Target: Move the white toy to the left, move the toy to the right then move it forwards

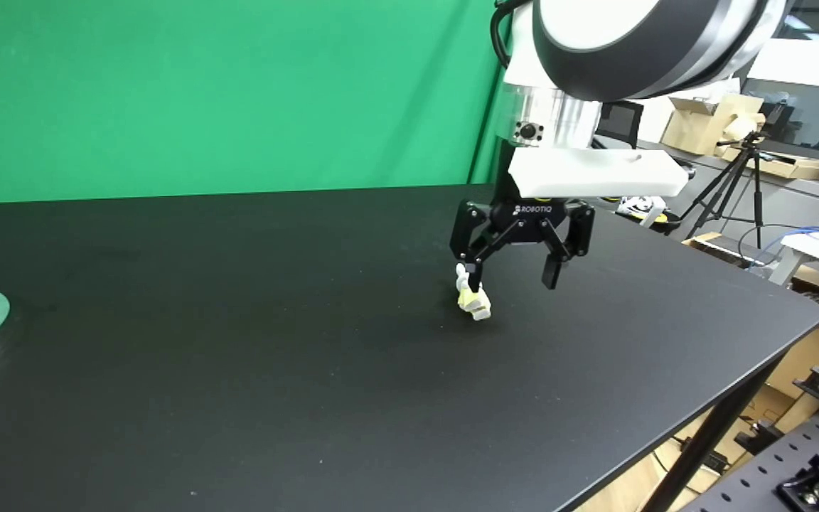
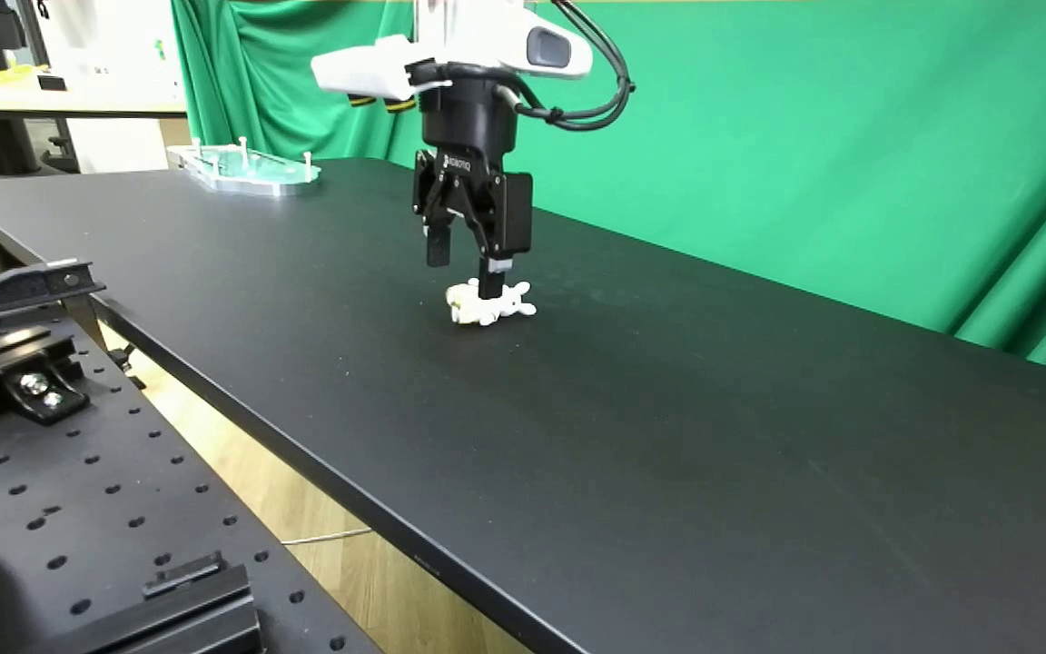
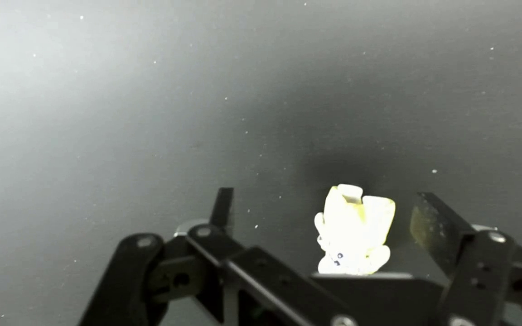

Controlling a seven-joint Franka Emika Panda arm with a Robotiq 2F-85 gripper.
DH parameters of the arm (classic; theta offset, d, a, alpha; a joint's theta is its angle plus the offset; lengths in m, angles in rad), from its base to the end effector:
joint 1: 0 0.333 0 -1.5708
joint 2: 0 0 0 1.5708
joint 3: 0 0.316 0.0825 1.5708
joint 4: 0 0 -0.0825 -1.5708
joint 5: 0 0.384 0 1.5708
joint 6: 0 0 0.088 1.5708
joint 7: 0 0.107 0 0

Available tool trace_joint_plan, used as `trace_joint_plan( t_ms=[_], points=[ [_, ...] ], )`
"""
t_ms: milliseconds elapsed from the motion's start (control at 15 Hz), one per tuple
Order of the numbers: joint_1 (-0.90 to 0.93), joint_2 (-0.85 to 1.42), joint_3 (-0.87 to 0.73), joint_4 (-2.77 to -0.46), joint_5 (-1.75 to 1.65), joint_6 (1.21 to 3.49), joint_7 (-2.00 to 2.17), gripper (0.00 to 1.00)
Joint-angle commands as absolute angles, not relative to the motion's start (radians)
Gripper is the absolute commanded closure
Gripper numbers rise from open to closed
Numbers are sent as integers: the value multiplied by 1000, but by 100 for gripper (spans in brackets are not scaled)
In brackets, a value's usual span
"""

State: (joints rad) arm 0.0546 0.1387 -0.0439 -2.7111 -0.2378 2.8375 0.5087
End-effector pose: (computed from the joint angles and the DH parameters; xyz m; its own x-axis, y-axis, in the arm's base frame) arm 0.4000 0.0158 0.1820 0.9638 -0.2662 0.0173 -0.2668 -0.9609 0.0747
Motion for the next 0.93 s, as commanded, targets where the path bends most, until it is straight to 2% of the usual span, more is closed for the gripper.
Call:
trace_joint_plan(
  t_ms=[0, 867],
  points=[
    [76, 138, -65, -2711, -227, 2836, 500, 0],
    [92, 350, -85, -2499, -121, 2826, 379, 0]
  ],
)
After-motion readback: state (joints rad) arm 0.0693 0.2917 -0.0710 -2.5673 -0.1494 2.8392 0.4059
